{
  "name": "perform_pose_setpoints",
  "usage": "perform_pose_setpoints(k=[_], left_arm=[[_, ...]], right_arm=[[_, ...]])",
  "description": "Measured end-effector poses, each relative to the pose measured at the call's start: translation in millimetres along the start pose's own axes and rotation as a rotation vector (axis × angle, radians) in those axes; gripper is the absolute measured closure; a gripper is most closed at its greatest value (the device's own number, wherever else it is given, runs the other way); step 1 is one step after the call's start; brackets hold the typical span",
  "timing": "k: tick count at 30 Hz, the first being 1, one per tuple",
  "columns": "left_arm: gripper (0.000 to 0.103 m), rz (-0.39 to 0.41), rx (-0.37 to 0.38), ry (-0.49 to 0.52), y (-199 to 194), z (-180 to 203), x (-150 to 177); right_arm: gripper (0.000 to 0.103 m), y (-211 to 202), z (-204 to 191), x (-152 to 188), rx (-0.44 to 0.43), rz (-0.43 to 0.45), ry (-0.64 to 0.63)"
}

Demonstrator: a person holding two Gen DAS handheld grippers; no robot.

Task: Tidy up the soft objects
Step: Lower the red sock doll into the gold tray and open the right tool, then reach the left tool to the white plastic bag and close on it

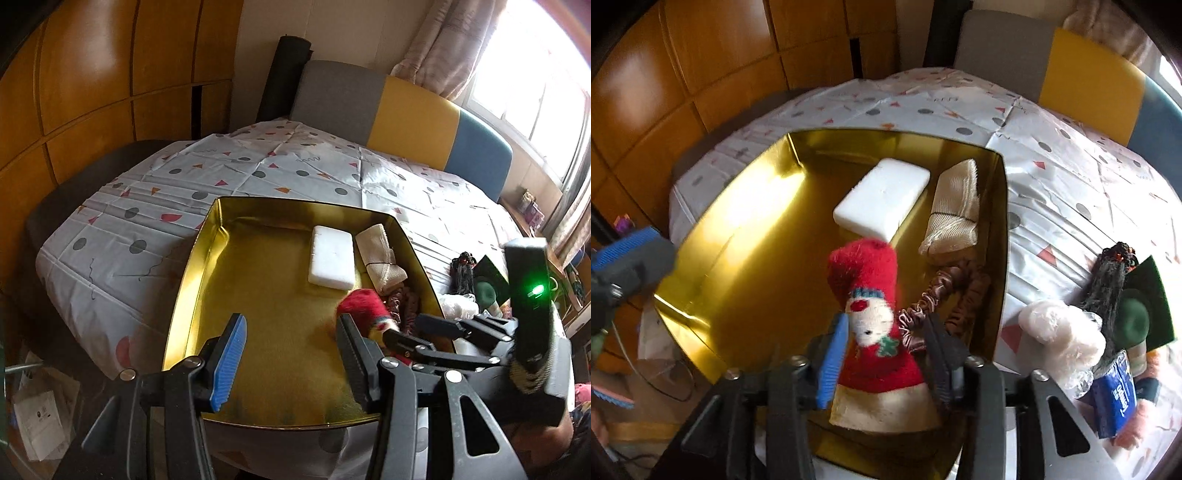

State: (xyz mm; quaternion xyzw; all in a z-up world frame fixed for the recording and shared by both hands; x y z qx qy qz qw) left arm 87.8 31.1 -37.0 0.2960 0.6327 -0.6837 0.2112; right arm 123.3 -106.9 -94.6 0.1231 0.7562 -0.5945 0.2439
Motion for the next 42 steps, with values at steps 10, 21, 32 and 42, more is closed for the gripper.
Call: perform_pose_setpoints(k=[10, 21, 32, 42], left_arm=[[0.052, 0.007, 0.001, 0.061, -2.4, 18.8, -3.7], [0.052, -0.013, 0.057, 0.164, 3.2, 62.4, -8.3], [0.052, -0.028, 0.166, 0.309, 9.7, 127.6, -11.7], [0.052, -0.082, 0.304, 0.399, 35.8, 212.5, -23.1]], right_arm=[[0.042, -47.9, 25.9, -7.7, -0.029, 0.119, 0.083], [0.034, -92.5, 117.4, -3.2, 0.078, 0.212, 0.194], [0.027, -133.0, 270.1, 17.2, 0.260, 0.327, 0.469], [0.027, -139.1, 342.3, 47.8, 0.256, 0.357, 0.745]])
Point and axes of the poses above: each gripper's, at about its wrist camera, not at the fingertips, and y roughly the way its jaws point, z to its right, x to its underside, the point moved 6 cm from there along y, roughly the way its jaws point, and after that the axes turned 11 degrees about y, right-handed, at the moved point
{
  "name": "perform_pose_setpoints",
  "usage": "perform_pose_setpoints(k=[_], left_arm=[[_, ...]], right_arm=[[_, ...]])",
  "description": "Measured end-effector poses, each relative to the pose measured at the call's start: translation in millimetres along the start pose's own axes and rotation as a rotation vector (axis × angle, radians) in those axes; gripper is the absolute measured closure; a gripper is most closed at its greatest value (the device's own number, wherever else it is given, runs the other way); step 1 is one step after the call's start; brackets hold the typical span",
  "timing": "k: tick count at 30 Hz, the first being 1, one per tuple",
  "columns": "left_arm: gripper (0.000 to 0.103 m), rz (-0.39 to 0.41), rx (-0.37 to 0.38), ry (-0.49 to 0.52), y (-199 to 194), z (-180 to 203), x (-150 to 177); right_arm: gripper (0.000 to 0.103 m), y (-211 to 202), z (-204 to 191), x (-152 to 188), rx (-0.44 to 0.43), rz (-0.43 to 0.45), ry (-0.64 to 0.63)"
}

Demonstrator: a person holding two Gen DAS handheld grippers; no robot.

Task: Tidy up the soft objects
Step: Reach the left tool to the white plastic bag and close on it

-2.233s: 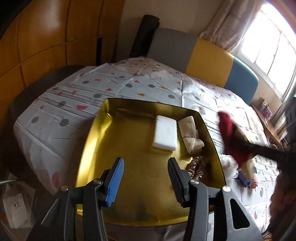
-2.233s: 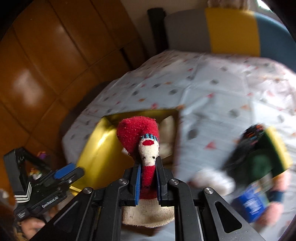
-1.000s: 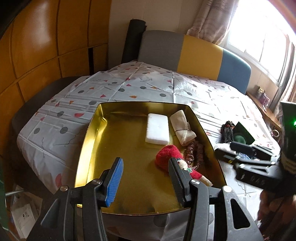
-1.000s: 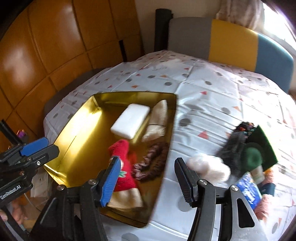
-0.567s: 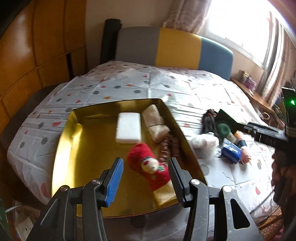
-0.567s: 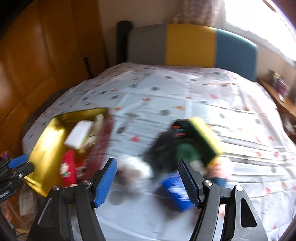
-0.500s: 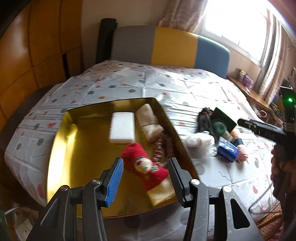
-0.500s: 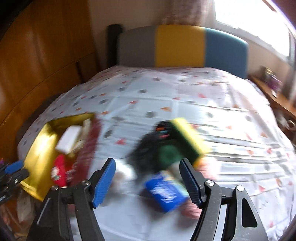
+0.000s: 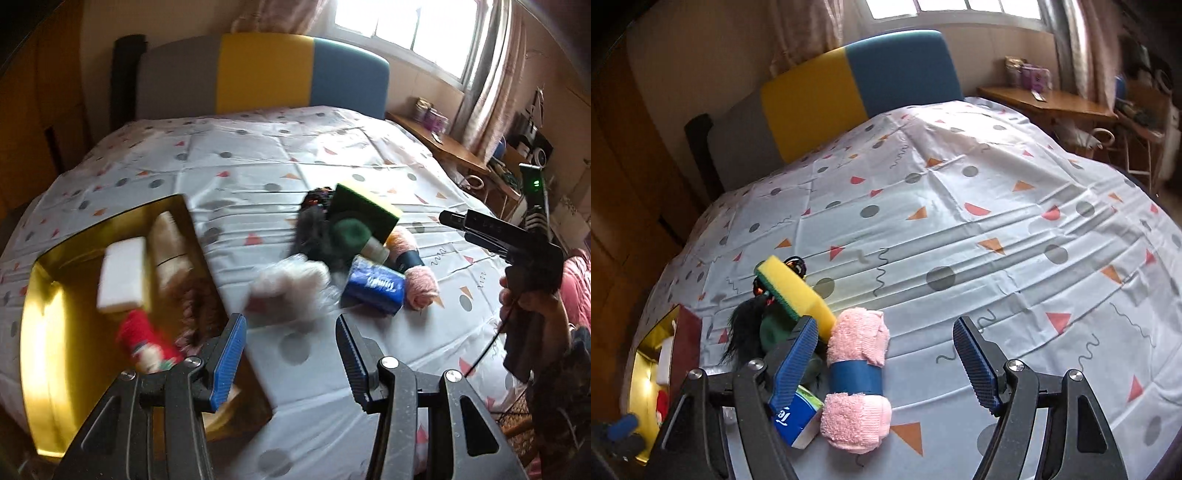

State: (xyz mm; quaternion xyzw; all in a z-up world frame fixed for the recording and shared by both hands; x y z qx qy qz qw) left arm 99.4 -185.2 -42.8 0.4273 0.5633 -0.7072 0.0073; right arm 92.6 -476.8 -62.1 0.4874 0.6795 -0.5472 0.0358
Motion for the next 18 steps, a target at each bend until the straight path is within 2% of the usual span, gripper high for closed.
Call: perform_pose_setpoints(k=[3, 4, 5, 7, 11, 15, 16, 18], left_arm=[[0.051, -0.025, 0.002, 0.013, 22.2, 8.5, -13.5], [0.042, -0.030, -0.009, 0.014, 28.6, 9.0, -17.9], [0.028, -0.035, -0.017, 0.013, 37.0, 9.7, -23.9], [0.021, -0.052, -0.012, -0.002, 53.1, 11.4, -33.9], [0.021, -0.121, -0.075, 0.024, 87.5, 12.6, -37.5], [0.021, -0.184, -0.095, 0.023, 115.7, 11.3, -34.0], [0.023, -0.196, -0.096, 0.023, 120.7, 11.0, -33.3], [0.036, -0.213, -0.111, 0.026, 127.7, 9.0, -30.4]], right_arm=[[0.024, -3.6, -0.5, -0.9, -0.008, 0.008, -0.002], [0.024, -4.8, -1.2, 0.5, -0.010, 0.010, -0.003], [0.024, -5.1, -2.7, 1.0, -0.014, 0.011, -0.003], [0.024, -4.6, -4.7, 2.0, -0.027, 0.006, -0.003], [0.022, -6.5, -6.1, 1.8, -0.044, 0.008, 0.005], [0.021, -7.6, -4.9, -0.3, -0.067, 0.005, 0.030], [0.021, -7.3, -4.8, -0.7, -0.071, 0.003, 0.035], [0.021, -6.9, -5.2, -1.2, -0.074, 0.001, 0.037]])
Point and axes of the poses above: each gripper's, at about its wrist camera, not at the fingertips, and y roughly the way its jaws point, z to its right, x to its underside, the point moved 6 cm from there along y, roughly the way its jaws point, and after that the axes turned 11 degrees about y, right-handed, at the moved point
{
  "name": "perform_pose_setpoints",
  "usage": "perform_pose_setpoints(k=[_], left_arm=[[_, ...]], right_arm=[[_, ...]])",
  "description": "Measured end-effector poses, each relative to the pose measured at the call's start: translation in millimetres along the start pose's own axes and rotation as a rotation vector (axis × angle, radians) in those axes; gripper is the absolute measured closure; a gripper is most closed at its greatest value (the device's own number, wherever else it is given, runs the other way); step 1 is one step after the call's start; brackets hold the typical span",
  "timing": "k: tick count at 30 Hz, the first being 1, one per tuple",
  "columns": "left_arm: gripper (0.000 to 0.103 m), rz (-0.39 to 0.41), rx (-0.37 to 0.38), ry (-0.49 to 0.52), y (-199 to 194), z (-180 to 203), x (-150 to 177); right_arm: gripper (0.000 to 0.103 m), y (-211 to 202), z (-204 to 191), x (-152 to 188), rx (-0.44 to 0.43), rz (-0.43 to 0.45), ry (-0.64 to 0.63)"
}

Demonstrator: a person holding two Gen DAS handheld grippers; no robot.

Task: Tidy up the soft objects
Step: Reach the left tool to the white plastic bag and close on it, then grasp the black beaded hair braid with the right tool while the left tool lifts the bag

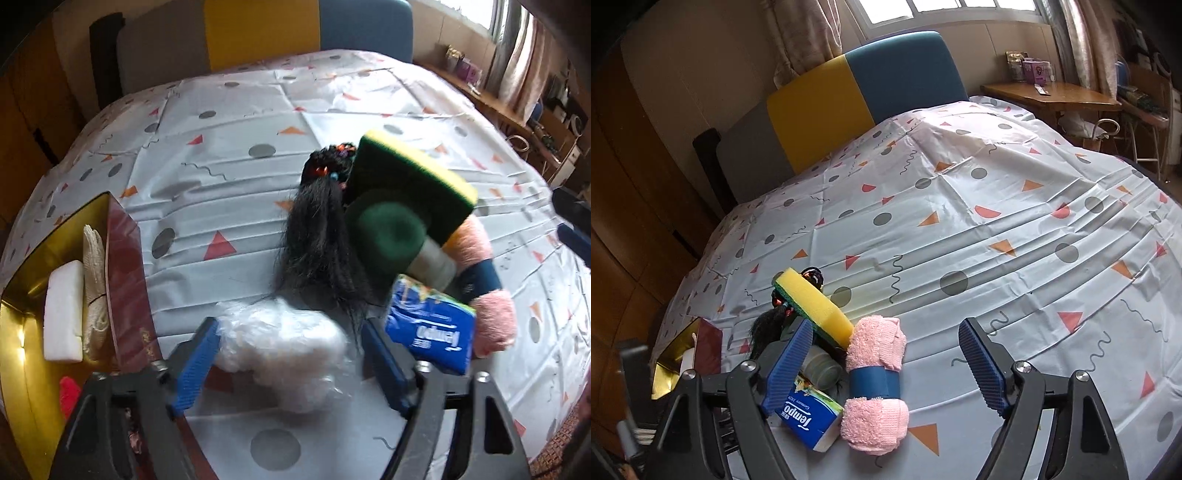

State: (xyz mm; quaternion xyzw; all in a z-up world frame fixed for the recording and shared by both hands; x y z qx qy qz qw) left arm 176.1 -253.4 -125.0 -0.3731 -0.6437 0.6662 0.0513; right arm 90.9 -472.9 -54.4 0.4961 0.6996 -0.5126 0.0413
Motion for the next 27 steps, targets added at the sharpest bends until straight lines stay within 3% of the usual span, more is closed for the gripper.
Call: perform_pose_setpoints(k=[8, 18, 23, 25, 27], left_arm=[[0.051, 0.077, 0.003, 0.122, -22.1, 28.1, 26.1], [0.055, 0.163, -0.025, 0.247, -42.6, 58.5, 87.6], [0.059, 0.177, 0.014, 0.232, -36.8, 58.6, 92.6], [0.059, 0.185, 0.022, 0.235, -36.7, 59.1, 92.7], [0.060, 0.198, 0.029, 0.241, -35.7, 59.9, 93.9]], right_arm=[[0.021, -1.4, -2.2, -0.3, 0.007, 0.014, -0.025], [0.021, 2.2, -9.7, 7.4, -0.010, -0.014, -0.065], [0.028, 7.7, -33.1, 20.9, -0.098, -0.075, -0.144], [0.039, 14.3, -42.0, 26.9, -0.149, -0.134, -0.138], [0.044, 22.0, -55.0, 30.7, -0.182, -0.185, -0.145]])
Point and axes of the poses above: each gripper's, at about its wrist camera, not at the fingertips, and y roughly the way its jaws point, z to its right, x to its underside, the point moved 6 cm from there along y, roughly the way its jaws point, and after that the axes turned 11 degrees about y, right-handed, at the moved point
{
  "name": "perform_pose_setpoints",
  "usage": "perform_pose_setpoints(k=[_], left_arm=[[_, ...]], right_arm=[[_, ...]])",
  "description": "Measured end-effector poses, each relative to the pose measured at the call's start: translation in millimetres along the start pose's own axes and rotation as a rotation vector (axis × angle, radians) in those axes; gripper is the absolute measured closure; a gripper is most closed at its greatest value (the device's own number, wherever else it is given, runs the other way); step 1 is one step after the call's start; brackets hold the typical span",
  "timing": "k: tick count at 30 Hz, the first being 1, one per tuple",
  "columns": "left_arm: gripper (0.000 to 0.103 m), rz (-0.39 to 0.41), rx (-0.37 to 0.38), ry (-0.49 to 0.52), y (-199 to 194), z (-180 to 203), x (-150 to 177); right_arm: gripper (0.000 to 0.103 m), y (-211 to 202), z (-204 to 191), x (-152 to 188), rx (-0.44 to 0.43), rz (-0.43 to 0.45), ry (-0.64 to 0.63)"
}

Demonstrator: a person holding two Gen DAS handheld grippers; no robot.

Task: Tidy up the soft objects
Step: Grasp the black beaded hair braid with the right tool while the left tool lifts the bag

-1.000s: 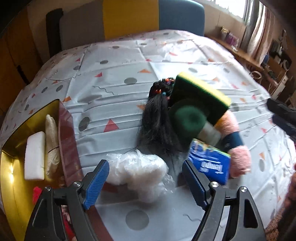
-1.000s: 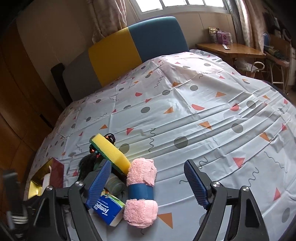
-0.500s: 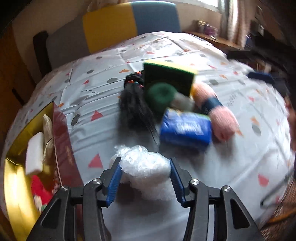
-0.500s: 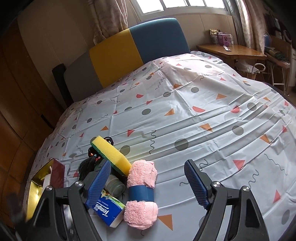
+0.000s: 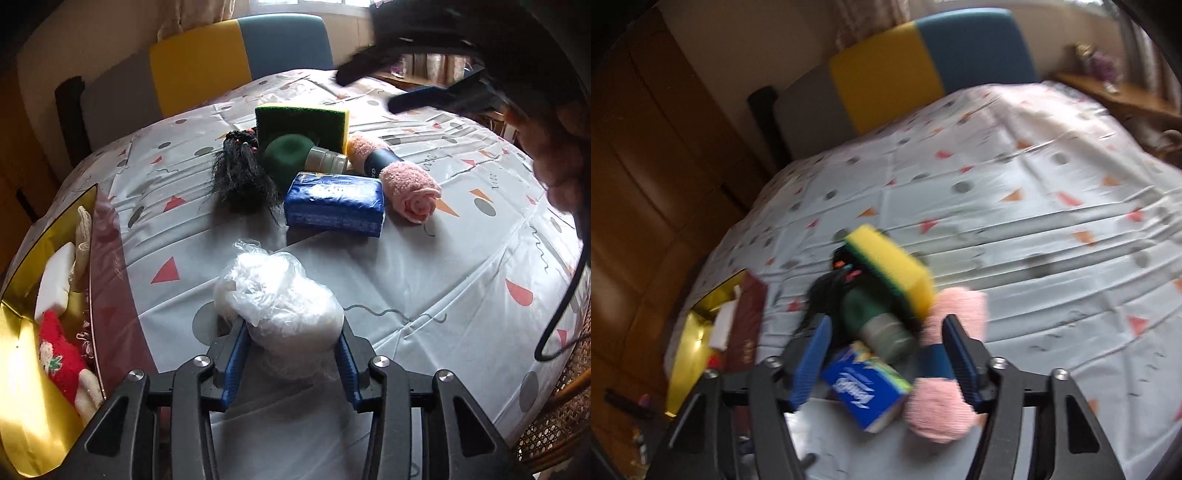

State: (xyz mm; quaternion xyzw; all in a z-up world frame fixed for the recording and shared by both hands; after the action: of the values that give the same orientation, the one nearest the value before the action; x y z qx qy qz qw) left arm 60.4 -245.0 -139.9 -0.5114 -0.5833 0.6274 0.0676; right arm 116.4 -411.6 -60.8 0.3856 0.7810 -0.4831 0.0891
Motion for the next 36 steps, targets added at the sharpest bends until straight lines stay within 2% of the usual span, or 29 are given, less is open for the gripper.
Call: perform_pose_setpoints(k=[2, 4, 8, 11, 16, 18, 19, 20, 21, 22, 26, 29, 34, 36], left_arm=[[0.060, 0.009, 0.006, -0.001, -0.5, 0.2, 0.6], [0.060, 0.017, 0.010, -0.003, -0.5, 0.3, 1.3], [0.060, 0.033, 0.017, -0.011, 0.3, -0.8, 1.2], [0.060, 0.041, 0.023, -0.018, -0.5, -0.9, 2.0], [0.060, 0.055, 0.040, -0.022, -0.7, -1.0, 2.9], [0.060, 0.060, 0.043, -0.025, -0.7, -1.0, 3.1], [0.060, 0.062, 0.043, -0.025, -1.6, -1.2, 3.8], [0.060, 0.064, 0.044, -0.026, -1.9, -1.6, 4.4], [0.060, 0.065, 0.044, -0.027, -2.1, -1.6, 4.5], [0.060, 0.066, 0.045, -0.029, -2.5, -1.3, 4.5], [0.060, 0.066, 0.044, -0.030, -3.0, 0.0, 4.3], [0.060, 0.064, 0.043, -0.030, -1.8, -0.7, 3.4], [0.061, 0.051, 0.038, -0.040, -1.7, -1.2, 2.1], [0.062, 0.045, 0.034, -0.033, -2.4, -0.2, 1.9]], right_arm=[[0.049, 15.4, -15.8, -4.5, -0.043, -0.065, -0.009], [0.049, 30.6, -32.5, -10.1, -0.065, -0.110, -0.024], [0.049, 71.8, -71.9, -15.8, -0.042, -0.208, -0.098], [0.047, 112.9, -84.5, -16.6, 0.048, -0.270, -0.116], [0.044, 164.0, -74.9, -16.4, 0.213, -0.334, -0.108], [0.044, 178.4, -71.3, -14.9, 0.240, -0.345, -0.136], [0.050, 182.0, -70.7, -15.2, 0.245, -0.339, -0.156], [0.058, 183.1, -72.8, -15.7, 0.254, -0.319, -0.196], [0.082, 183.2, -74.5, -15.8, 0.256, -0.311, -0.224], [0.088, 182.9, -75.4, -15.4, 0.248, -0.316, -0.235], [0.092, 170.0, -90.0, -6.9, 0.205, -0.322, -0.320], [0.092, 142.3, -106.5, 3.7, 0.129, -0.307, -0.380], [0.094, 91.1, -113.6, 12.1, 0.051, -0.258, -0.392], [0.094, 72.2, -109.7, 18.7, 0.045, -0.241, -0.394]])
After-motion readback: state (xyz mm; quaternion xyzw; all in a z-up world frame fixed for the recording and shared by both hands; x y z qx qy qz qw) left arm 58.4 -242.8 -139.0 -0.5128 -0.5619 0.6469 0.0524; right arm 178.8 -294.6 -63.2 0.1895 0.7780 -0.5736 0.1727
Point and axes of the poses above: each gripper's, at about its wrist camera, not at the fingertips, and y roughly the way its jaws point, z to its right, x to its underside, the point moved 6 cm from there along y, roughly the way its jaws point, and after that the axes turned 11 degrees about y, right-handed, at the moved point
